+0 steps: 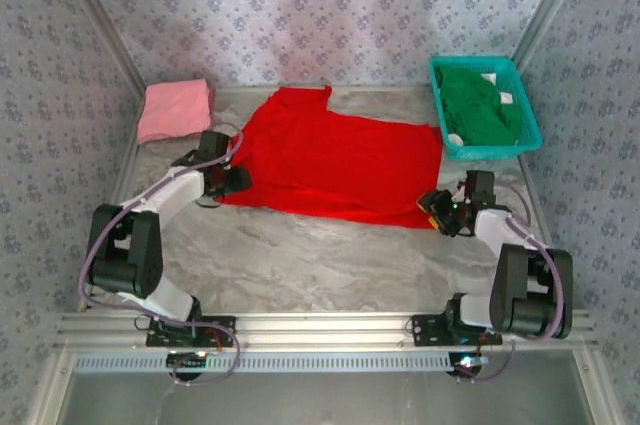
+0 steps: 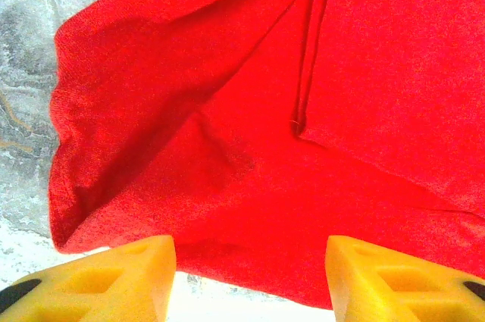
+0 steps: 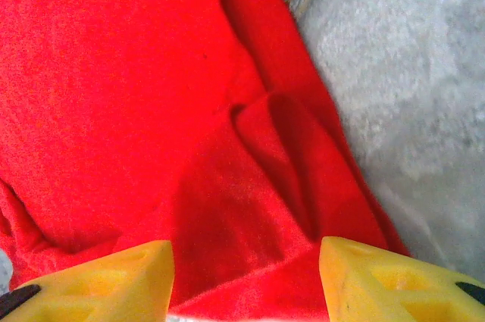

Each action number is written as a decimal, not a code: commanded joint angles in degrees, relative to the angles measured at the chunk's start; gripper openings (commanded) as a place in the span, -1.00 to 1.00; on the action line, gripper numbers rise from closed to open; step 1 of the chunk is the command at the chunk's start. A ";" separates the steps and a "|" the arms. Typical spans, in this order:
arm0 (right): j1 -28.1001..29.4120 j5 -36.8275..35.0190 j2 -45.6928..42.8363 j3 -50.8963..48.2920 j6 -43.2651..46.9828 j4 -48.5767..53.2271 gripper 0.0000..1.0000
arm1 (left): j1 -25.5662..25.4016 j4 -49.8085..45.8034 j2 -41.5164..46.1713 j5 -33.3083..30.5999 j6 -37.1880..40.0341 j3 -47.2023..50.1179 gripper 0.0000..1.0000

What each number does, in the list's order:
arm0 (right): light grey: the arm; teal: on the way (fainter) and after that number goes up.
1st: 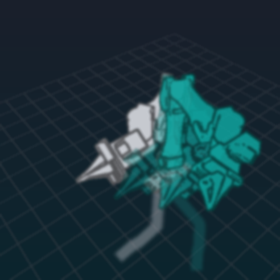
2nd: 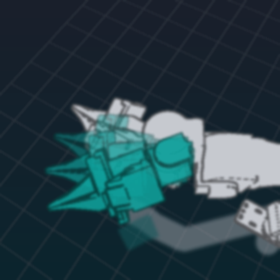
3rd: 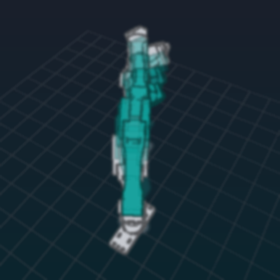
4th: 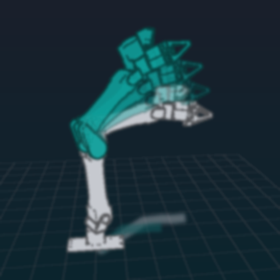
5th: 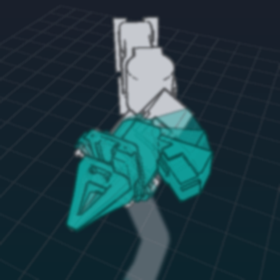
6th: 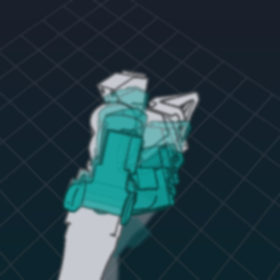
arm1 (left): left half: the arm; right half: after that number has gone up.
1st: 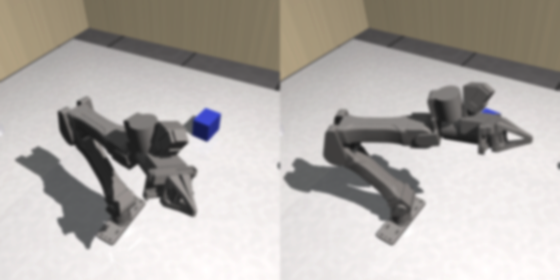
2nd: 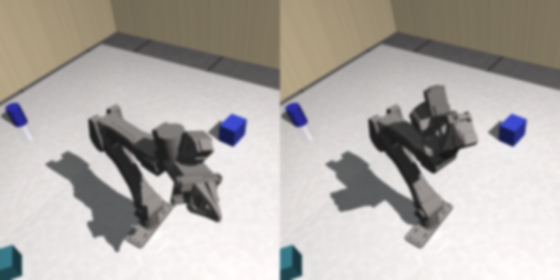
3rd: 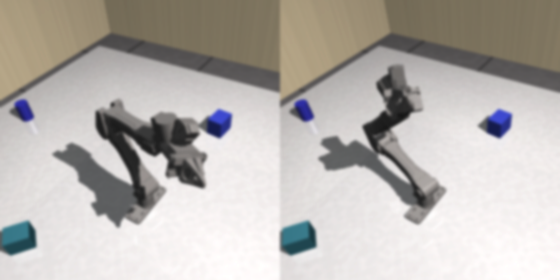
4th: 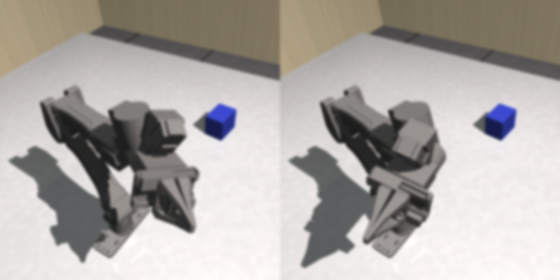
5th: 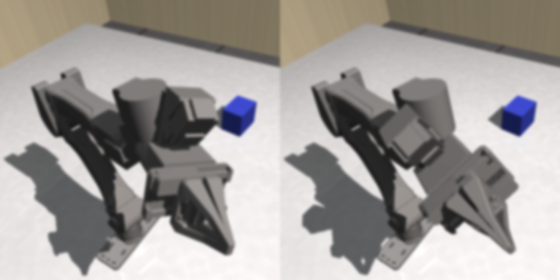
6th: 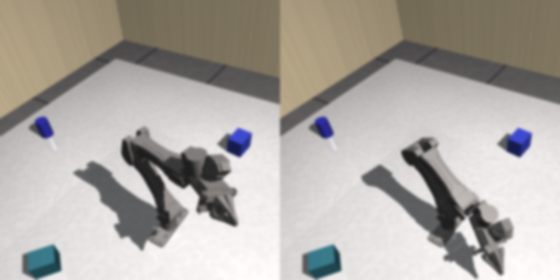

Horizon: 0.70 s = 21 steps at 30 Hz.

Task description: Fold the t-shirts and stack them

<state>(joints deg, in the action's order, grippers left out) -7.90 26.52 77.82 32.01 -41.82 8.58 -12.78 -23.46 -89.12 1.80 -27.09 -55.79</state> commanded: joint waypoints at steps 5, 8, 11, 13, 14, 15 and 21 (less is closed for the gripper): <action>0.20 0.64 4.66 1.68 -2.20 -6.67 0.03 | -0.23 -1.67 -0.26 -1.27 -0.09 0.06 0.10; 0.27 -0.15 4.88 1.81 -2.86 -7.91 -0.17 | -0.23 -1.74 -0.57 -1.36 -0.07 -0.27 0.10; 0.25 -0.33 5.47 1.96 -3.51 -8.58 -0.34 | -0.23 -1.84 -1.01 -1.39 -0.06 -0.75 0.10; 0.26 -0.08 5.72 2.30 -3.92 -8.51 -0.40 | -0.23 -2.19 -1.23 -1.35 -0.07 -1.14 0.10; 0.26 0.04 5.63 2.49 -3.97 -8.39 -0.46 | -0.23 -2.24 -1.32 -1.35 -0.07 -1.25 0.10; 0.27 -0.10 5.56 2.62 -3.97 -8.20 -0.52 | -0.23 -2.29 -1.32 -1.38 -0.07 -1.17 0.10; 0.18 -0.94 5.68 3.04 -4.06 -9.11 -0.82 | -0.21 -2.20 -1.63 -1.63 0.11 -1.34 0.10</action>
<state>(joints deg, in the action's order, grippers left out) -7.79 26.37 82.94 33.47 -45.71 0.32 -12.78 -24.29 -90.21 0.62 -27.07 -55.77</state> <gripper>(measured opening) 0.097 0.548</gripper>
